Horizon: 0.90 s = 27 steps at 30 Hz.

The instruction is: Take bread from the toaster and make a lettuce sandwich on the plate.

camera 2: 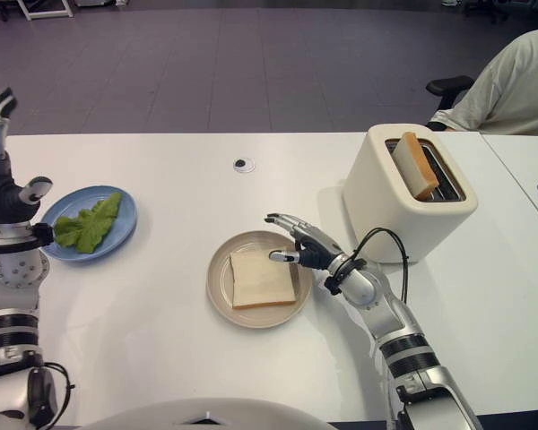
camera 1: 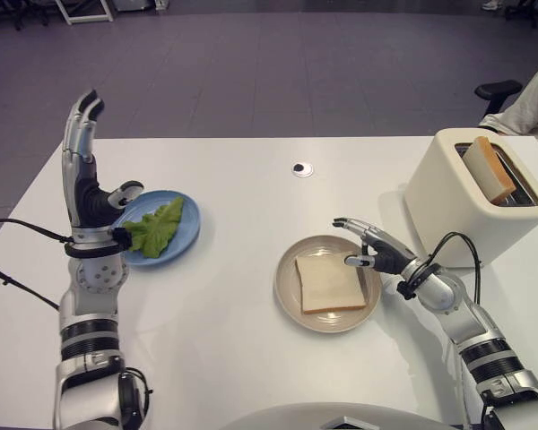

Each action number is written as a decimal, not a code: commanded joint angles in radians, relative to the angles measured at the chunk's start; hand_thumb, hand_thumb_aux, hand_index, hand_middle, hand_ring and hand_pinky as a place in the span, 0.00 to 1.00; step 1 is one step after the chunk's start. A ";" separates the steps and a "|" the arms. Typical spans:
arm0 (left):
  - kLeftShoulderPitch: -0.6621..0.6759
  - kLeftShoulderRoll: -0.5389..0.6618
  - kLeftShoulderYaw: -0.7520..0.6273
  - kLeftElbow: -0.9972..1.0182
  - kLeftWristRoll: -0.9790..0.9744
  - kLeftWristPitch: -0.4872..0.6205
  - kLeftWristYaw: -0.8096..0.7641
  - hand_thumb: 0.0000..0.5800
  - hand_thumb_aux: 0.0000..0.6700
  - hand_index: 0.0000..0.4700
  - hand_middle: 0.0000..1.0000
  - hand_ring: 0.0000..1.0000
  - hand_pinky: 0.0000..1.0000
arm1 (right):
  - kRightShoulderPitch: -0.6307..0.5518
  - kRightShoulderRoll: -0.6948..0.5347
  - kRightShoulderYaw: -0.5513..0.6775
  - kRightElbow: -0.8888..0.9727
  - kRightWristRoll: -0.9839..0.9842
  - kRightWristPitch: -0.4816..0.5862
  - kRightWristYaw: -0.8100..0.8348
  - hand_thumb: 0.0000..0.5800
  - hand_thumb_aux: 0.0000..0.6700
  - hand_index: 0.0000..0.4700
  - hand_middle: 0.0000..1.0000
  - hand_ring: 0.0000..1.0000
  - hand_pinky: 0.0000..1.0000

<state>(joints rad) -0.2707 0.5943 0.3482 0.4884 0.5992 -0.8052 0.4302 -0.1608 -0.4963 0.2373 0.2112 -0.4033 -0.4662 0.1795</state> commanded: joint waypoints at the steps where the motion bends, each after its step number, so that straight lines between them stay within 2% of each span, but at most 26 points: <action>1: -0.009 0.140 -0.171 0.199 0.237 0.162 0.086 0.00 0.00 0.00 0.00 0.00 0.00 | 0.026 -0.005 -0.054 -0.144 -0.016 0.014 -0.033 0.00 0.00 0.00 0.00 0.00 0.00; 7: -0.089 0.258 -0.378 0.471 0.324 0.278 0.066 0.00 0.00 0.00 0.00 0.00 0.00 | 0.047 -0.017 -0.105 -0.361 -0.066 0.068 -0.027 0.00 0.00 0.00 0.00 0.00 0.00; 12: -0.195 0.264 -0.551 0.638 0.365 0.362 -0.020 0.00 0.00 0.00 0.00 0.00 0.00 | 0.059 -0.012 -0.128 -0.412 -0.077 0.090 -0.037 0.00 0.00 0.00 0.00 0.00 0.00; 15: -0.239 0.252 -0.612 0.690 0.351 0.371 -0.068 0.00 0.00 0.00 0.00 0.00 0.00 | 0.063 -0.006 -0.123 -0.408 -0.075 0.085 -0.038 0.00 0.00 0.00 0.00 0.00 0.00; 16: -0.241 0.248 -0.629 0.702 0.343 0.363 -0.092 0.09 0.05 0.05 0.00 0.00 0.00 | 0.063 -0.005 -0.122 -0.405 -0.074 0.083 -0.038 0.00 0.00 0.00 0.00 0.00 0.00; 17: -0.238 0.244 -0.642 0.708 0.333 0.353 -0.112 0.72 0.47 0.47 0.00 0.00 0.00 | 0.063 -0.004 -0.122 -0.404 -0.072 0.082 -0.037 0.00 0.00 0.00 0.00 0.00 0.00; 18: -0.233 0.243 -0.652 0.710 0.321 0.342 -0.126 0.98 0.86 0.86 0.00 0.00 0.00 | 0.064 -0.004 -0.125 -0.405 -0.069 0.082 -0.037 0.00 0.00 0.00 0.00 0.00 0.00; 19: -0.229 0.242 -0.659 0.707 0.310 0.332 -0.135 1.00 1.00 1.00 0.00 0.00 0.00 | 0.065 -0.005 -0.129 -0.405 -0.068 0.082 -0.039 0.00 0.00 0.00 0.00 0.00 0.00; 27: -0.207 0.263 -0.654 0.587 0.215 0.302 -0.010 1.00 1.00 1.00 0.00 0.00 0.00 | 0.061 0.005 -0.133 -0.391 -0.071 0.084 -0.051 0.00 0.00 0.00 0.00 0.00 0.00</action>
<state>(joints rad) -0.4917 0.8445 -0.3063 1.1104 0.8382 -0.4954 0.3918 -0.1034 -0.4969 0.1082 -0.1918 -0.4728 -0.3834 0.1315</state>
